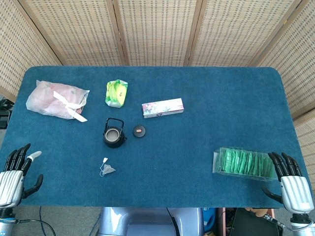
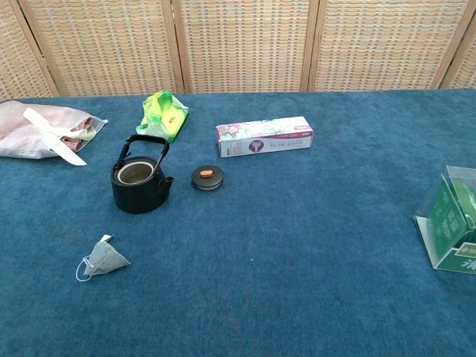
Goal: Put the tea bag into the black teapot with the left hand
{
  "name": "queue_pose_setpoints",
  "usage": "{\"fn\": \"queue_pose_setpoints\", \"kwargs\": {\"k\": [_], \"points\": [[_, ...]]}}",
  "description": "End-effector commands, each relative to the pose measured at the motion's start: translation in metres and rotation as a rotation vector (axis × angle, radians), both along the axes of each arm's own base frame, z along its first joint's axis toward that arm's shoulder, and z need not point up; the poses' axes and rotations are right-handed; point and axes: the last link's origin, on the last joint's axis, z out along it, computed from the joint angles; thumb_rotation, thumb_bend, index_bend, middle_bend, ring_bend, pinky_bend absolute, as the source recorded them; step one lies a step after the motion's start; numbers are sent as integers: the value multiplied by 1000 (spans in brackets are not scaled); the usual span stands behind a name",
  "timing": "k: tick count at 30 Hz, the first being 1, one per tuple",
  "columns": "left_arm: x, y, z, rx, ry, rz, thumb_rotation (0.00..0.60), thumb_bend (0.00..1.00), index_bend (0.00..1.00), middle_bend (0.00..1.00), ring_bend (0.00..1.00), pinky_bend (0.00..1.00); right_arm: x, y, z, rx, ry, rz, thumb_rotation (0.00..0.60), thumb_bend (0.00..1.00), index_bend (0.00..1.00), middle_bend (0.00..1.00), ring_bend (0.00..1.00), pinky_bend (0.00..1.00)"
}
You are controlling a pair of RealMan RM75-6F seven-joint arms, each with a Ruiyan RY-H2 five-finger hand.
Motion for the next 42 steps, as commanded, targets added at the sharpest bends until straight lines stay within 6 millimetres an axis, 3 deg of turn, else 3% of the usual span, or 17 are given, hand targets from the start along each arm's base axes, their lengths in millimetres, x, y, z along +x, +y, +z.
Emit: {"fn": "queue_pose_setpoints", "kwargs": {"k": [1, 23, 28, 34, 42], "points": [[0, 0, 0, -1, 0, -1, 600, 429, 191, 0, 0, 0, 0, 0, 0, 1, -2, -2, 600, 8, 118, 197, 82, 157], [1, 5, 0, -10, 8, -10, 600, 428, 191, 0, 0, 0, -2, 2, 1, -7, -1, -7, 600, 8, 118, 197, 82, 156], [1, 10, -1, -42, 28, -14, 600, 428, 191, 53, 2, 1, -2, 4, 1, -7, 0, -11, 600, 8, 118, 197, 82, 157], [5, 29, -9, -142, 94, -68, 600, 428, 191, 177, 105, 225, -4, 6, 2, -15, -1, -20, 600, 8, 118, 197, 82, 156], [17, 46, -20, -261, 197, -129, 600, 429, 191, 414, 362, 484, -6, 9, 3, -19, -1, -25, 600, 8, 118, 197, 82, 157]]}}
